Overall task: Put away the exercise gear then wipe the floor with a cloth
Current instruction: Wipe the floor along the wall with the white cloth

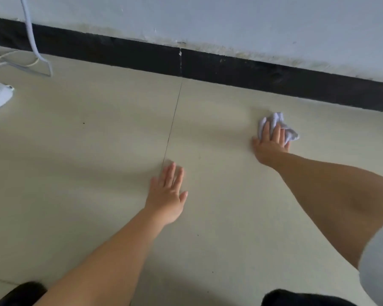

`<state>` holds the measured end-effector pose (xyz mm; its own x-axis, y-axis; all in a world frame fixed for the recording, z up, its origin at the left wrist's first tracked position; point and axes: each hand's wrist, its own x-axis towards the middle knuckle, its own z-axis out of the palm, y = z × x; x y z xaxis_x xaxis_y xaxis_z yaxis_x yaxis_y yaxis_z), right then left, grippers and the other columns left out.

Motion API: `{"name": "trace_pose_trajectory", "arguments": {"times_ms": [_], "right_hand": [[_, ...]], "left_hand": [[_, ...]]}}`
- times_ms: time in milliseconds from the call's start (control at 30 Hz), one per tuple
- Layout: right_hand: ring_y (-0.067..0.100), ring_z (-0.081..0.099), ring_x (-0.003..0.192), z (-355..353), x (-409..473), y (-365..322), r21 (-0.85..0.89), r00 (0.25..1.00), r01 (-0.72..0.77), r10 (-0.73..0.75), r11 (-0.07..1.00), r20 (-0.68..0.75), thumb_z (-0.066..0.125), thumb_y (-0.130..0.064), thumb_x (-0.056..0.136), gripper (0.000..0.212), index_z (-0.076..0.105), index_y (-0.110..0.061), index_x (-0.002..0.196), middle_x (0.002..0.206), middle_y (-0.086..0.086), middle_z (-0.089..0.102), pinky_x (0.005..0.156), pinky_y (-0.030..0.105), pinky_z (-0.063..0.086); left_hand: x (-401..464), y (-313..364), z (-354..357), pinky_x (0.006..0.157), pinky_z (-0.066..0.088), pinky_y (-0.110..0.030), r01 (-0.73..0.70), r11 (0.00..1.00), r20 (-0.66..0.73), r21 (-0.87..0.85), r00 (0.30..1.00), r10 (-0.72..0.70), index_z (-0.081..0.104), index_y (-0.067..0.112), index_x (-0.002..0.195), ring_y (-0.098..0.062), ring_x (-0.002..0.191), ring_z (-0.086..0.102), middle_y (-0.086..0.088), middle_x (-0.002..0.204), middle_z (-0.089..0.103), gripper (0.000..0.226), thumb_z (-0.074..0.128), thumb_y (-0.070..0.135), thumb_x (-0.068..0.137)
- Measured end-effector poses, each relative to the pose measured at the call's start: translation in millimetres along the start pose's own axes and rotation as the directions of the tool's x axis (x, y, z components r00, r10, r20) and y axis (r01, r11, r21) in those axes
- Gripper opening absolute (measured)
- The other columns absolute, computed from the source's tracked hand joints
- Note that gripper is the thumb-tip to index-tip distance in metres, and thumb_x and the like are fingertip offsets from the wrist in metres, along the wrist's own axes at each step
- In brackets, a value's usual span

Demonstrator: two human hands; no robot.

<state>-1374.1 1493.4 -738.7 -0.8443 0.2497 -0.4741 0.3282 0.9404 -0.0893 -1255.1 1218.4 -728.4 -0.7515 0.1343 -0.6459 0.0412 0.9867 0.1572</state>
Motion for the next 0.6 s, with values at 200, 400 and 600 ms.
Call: {"name": "trace_pose_trajectory", "arguments": {"times_ms": [200, 400, 600], "right_hand": [[0.027, 0.010, 0.147, 59, -58, -42, 0.053, 0.968, 0.174, -0.161, 0.983, -0.194, 0.019, -0.043, 0.093, 0.063, 0.014, -0.022, 0.152, 0.159, 0.011, 0.015, 0.116, 0.048, -0.002], [0.024, 0.035, 0.138, 118, -177, -50, -0.107, 0.712, 0.700, -0.701, 0.706, 0.041, 0.029, -0.043, 0.094, 0.055, 0.035, -0.023, 0.144, 0.150, 0.002, 0.038, 0.113, 0.044, 0.014], [0.020, 0.011, 0.144, 92, -147, 106, -0.054, 0.926, 0.325, -0.329, 0.944, -0.187, 0.020, -0.043, 0.099, 0.056, 0.009, -0.028, 0.152, 0.159, -0.005, 0.007, 0.116, 0.041, 0.001]], "left_hand": [[0, -5, 6, 0.118, -0.003, -0.041, -0.007, 0.998, -0.058, -0.067, 0.998, 0.003, -0.015, 0.025, 0.149, -0.010, 0.144, -0.021, 0.007, 0.154, -0.028, 0.060, 0.010, 0.048, 0.099], [1, 4, 4, 0.117, 0.014, -0.045, 0.043, 0.993, -0.191, -0.114, 0.979, -0.064, 0.014, 0.017, 0.152, -0.013, 0.148, 0.001, 0.001, 0.161, 0.001, 0.070, 0.011, 0.053, 0.092], [-2, 13, -12, 0.118, 0.009, -0.042, 0.094, 0.995, -0.101, 0.024, 0.991, -0.091, 0.003, 0.017, 0.152, -0.016, 0.148, -0.003, 0.000, 0.160, -0.008, 0.061, 0.018, 0.045, 0.101]]}}
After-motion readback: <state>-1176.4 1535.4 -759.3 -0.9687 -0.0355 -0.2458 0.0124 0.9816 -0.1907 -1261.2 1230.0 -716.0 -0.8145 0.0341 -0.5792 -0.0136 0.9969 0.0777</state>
